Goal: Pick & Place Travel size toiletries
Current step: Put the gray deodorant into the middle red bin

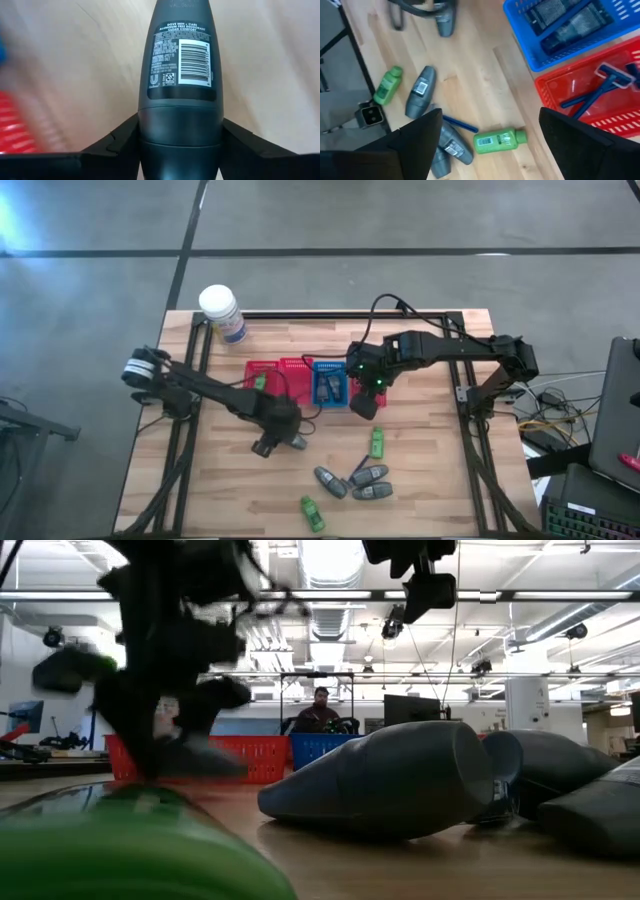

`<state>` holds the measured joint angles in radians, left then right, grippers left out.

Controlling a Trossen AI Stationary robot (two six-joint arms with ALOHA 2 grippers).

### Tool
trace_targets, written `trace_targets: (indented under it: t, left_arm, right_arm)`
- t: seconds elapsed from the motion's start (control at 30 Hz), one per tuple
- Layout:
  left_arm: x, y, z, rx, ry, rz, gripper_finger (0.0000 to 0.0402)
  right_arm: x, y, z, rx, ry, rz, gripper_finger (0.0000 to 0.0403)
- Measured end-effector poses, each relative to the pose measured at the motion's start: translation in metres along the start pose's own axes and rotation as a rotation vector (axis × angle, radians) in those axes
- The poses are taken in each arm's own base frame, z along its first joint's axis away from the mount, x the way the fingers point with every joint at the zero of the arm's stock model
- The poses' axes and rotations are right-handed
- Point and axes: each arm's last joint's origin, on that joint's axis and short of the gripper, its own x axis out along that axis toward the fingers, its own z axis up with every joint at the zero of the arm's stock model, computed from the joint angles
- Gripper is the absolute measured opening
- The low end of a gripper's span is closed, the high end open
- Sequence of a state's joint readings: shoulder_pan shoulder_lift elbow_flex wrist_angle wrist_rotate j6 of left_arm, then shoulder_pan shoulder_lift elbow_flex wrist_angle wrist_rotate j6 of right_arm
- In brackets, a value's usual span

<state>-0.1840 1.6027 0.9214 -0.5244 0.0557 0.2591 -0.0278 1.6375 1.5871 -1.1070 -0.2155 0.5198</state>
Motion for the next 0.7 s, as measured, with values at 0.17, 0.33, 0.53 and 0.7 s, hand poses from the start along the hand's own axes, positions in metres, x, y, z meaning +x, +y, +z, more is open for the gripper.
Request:
trace_targets:
  t: [0.17,0.33,0.53,0.7]
  left_arm:
    - [-0.036,0.003,0.001,-0.218,-0.096,0.070,0.0201]
    - [-0.078,0.017,-0.011,-0.945,-0.275,0.208,0.0201]
    - [-0.091,0.044,-0.025,-1.674,-0.631,0.282,0.0201]
    - [-0.077,0.065,-0.029,-1.772,-0.628,0.268,0.0208]
  right_arm:
    - [0.000,-0.001,-0.002,-0.001,0.001,-0.041,0.0313]
    - [-0.006,-0.002,-0.003,-0.001,-0.035,-0.075,0.0308]
    - [-0.012,-0.003,-0.003,-0.002,-0.093,-0.127,0.0311]
    - [-0.012,-0.002,-0.004,-0.007,-0.095,-0.131,0.0328]
